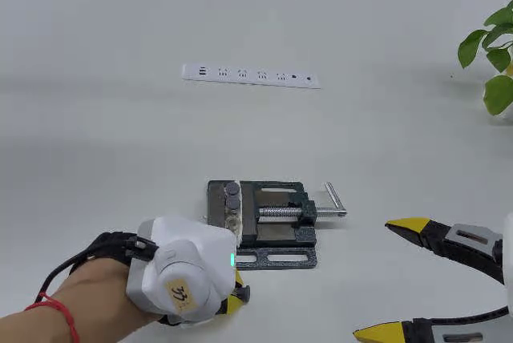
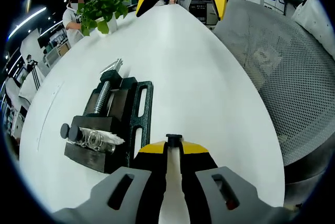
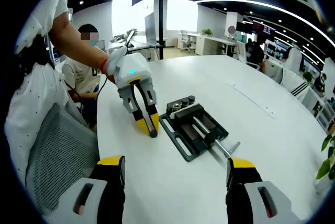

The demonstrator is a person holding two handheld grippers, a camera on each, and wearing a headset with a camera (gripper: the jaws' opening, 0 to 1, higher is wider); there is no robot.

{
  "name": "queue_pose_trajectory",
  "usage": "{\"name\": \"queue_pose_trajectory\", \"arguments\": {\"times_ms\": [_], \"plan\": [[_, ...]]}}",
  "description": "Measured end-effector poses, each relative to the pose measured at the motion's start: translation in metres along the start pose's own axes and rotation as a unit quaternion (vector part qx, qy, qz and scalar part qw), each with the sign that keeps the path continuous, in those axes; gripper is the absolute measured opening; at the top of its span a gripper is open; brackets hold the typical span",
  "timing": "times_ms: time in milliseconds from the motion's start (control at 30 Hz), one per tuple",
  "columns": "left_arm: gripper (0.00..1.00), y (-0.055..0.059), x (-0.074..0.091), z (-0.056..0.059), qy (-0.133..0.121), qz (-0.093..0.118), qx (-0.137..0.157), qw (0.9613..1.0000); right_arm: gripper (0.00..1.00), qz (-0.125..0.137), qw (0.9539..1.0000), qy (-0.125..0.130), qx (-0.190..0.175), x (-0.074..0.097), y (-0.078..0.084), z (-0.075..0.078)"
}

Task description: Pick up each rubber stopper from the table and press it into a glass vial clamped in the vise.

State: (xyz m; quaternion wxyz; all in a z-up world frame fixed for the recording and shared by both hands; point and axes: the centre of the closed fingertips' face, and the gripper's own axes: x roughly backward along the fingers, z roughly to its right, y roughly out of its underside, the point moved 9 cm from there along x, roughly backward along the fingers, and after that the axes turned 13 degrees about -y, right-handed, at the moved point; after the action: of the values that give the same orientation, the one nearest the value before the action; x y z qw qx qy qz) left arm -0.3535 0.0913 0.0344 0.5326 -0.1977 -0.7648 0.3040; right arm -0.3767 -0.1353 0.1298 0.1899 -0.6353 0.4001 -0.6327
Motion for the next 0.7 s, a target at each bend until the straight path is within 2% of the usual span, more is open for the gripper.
{"name": "queue_pose_trajectory", "arguments": {"times_ms": [100, 167, 233, 300, 333, 367, 400, 500, 567, 633, 667, 700], "plan": [[0.06, 0.001, 0.002, 0.001, -0.009, 0.005, 0.014, 0.9999, 0.78, 0.0, 1.0, -0.004, 0.003, -0.002, -0.003, 0.0], [0.05, -0.001, 0.006, 0.001, -0.017, 0.024, 0.056, 0.998, 0.77, -0.001, 1.0, -0.007, 0.005, -0.003, -0.005, 0.0], [0.05, -0.003, 0.011, -0.001, -0.025, 0.037, 0.073, 0.9963, 0.77, -0.002, 0.9999, -0.011, 0.008, -0.004, -0.008, -0.001], [0.05, -0.009, 0.019, -0.002, -0.036, 0.061, 0.11, 0.9914, 0.76, -0.001, 0.9998, -0.018, 0.01, -0.007, -0.012, 0.0], [0.05, -0.01, 0.025, -0.003, -0.042, 0.073, 0.136, 0.9871, 0.76, 0.007, 0.9996, -0.024, 0.009, -0.008, -0.017, 0.0], [0.05, -0.012, 0.031, -0.004, -0.05, 0.082, 0.147, 0.9844, 0.76, 0.012, 0.9995, -0.03, 0.008, -0.01, -0.021, 0.0], [0.05, -0.013, 0.033, -0.004, -0.052, 0.086, 0.149, 0.9836, 0.75, 0.013, 0.9994, -0.032, 0.008, -0.011, -0.022, 0.001], [0.05, -0.021, 0.05, -0.003, -0.065, 0.121, 0.183, 0.9735, 0.71, 0.024, 0.9983, -0.053, 0.007, -0.017, -0.037, 0.001], [0.05, -0.025, 0.058, -0.002, -0.073, 0.131, 0.198, 0.9688, 0.68, 0.028, 0.9974, -0.066, 0.005, -0.02, -0.045, 0.001], [0.05, -0.029, 0.068, -0.002, -0.082, 0.155, 0.212, 0.9615, 0.64, 0.028, 0.9962, -0.082, 0.001, -0.024, -0.055, 0.002], [0.05, -0.035, 0.075, -0.002, -0.085, 0.164, 0.222, 0.9574, 0.61, 0.026, 0.9951, -0.096, 0.001, -0.026, -0.061, 0.001], [0.05, -0.037, 0.079, -0.001, -0.089, 0.17, 0.224, 0.9555, 0.56, 0.024, 0.9935, -0.111, -0.004, -0.028, -0.065, 0.0]]}}
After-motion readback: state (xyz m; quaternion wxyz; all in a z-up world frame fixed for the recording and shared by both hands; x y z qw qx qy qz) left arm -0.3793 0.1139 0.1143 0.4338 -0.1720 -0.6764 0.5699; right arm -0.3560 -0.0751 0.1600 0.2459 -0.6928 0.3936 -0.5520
